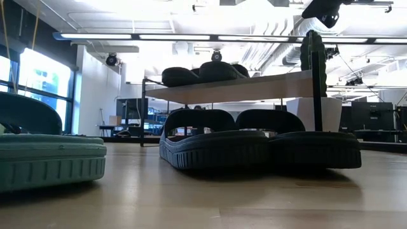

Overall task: Pick and place slides into the shelf
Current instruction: Put the green slide under the shelf

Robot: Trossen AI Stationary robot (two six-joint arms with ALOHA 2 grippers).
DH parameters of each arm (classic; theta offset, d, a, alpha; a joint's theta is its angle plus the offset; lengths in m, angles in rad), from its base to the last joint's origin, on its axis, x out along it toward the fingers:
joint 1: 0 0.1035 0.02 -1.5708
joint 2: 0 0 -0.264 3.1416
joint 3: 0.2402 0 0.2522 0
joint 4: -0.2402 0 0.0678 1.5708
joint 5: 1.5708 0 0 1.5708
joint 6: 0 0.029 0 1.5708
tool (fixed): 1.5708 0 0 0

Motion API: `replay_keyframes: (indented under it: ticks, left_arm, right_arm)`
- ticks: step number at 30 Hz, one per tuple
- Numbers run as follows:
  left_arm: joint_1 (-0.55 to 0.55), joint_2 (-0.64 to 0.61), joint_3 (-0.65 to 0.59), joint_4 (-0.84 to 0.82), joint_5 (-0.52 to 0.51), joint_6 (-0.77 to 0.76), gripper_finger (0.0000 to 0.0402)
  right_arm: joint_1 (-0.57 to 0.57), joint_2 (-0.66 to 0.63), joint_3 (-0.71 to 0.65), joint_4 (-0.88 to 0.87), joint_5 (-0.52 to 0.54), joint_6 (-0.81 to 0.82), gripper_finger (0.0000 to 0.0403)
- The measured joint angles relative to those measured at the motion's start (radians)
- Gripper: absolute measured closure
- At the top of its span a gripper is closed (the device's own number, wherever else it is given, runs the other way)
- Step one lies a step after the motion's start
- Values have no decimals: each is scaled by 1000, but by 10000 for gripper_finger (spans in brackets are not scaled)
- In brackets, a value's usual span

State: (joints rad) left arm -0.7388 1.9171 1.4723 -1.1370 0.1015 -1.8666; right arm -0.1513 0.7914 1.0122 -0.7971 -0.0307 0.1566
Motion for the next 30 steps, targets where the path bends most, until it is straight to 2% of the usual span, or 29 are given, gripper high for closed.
replay_keyframes:
  ticks: [4, 18, 30]
  left_arm:
    - [6, 0, 0, 45, 32, 76, 314]
    - [14, 0, 0, 27, 59, 91, 314]
    - [13, 0, 0, -12, 135, 116, 313]
  right_arm:
    - [0, 0, 0, 0, 0, 0, 403]
    - [0, 0, 0, 0, 0, 0, 403]
    - [0, 0, 0, 0, 0, 0, 403]
